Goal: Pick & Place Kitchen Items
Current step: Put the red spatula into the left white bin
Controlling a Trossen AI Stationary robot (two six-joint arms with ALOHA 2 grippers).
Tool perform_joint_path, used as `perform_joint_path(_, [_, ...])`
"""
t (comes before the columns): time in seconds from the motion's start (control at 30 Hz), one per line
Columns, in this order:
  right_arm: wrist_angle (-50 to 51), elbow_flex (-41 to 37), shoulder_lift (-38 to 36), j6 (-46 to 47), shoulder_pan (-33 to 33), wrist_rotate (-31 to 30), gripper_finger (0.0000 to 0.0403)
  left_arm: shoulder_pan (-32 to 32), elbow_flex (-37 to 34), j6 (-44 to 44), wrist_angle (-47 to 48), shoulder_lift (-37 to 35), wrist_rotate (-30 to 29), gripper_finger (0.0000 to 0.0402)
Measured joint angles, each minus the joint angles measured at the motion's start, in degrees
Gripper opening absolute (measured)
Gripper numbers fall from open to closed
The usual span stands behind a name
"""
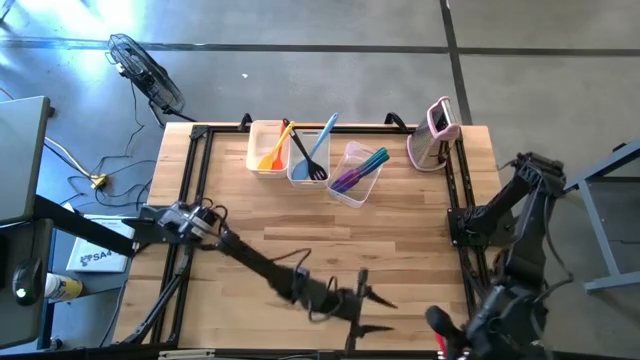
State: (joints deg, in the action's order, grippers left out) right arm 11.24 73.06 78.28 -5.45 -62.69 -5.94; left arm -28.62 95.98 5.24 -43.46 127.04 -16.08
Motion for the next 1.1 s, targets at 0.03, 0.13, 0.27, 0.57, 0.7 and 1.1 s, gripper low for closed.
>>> perform_joint_path(0.03, [-1.05, 0.01, -0.28, -0.88, -0.31, 0.82, 0.0079, 1.13, 0.00, 0.15, -0.30, 0.00, 1.68, 0.0207])
perform_joint_path(0.13, [-1.68, 0.04, -0.40, -2.54, -0.94, 1.88, 0.0079, 4.56, 0.20, -0.75, -0.40, 0.00, 7.66, 0.0207])
perform_joint_path(0.27, [-1.60, -0.02, -0.28, -3.55, -0.89, 0.44, 0.0079, 8.75, 4.98, -2.27, -0.73, 2.45, 18.46, 0.0207])
perform_joint_path(0.57, [-1.34, 0.07, -2.74, -7.97, 0.13, -3.16, 0.0079, 11.57, 21.10, 0.55, 13.75, 8.44, 39.14, 0.0207])
perform_joint_path(0.7, [-1.56, 0.03, -2.08, -10.20, 2.11, -5.95, 0.0079, 11.14, 23.96, 2.54, 18.54, 8.59, 39.29, 0.0207])
perform_joint_path(1.1, [-8.59, 0.04, 1.10, -9.66, 8.28, -15.17, 0.0079, 11.02, 24.17, -1.09, 19.54, 7.80, 55.15, 0.0207])
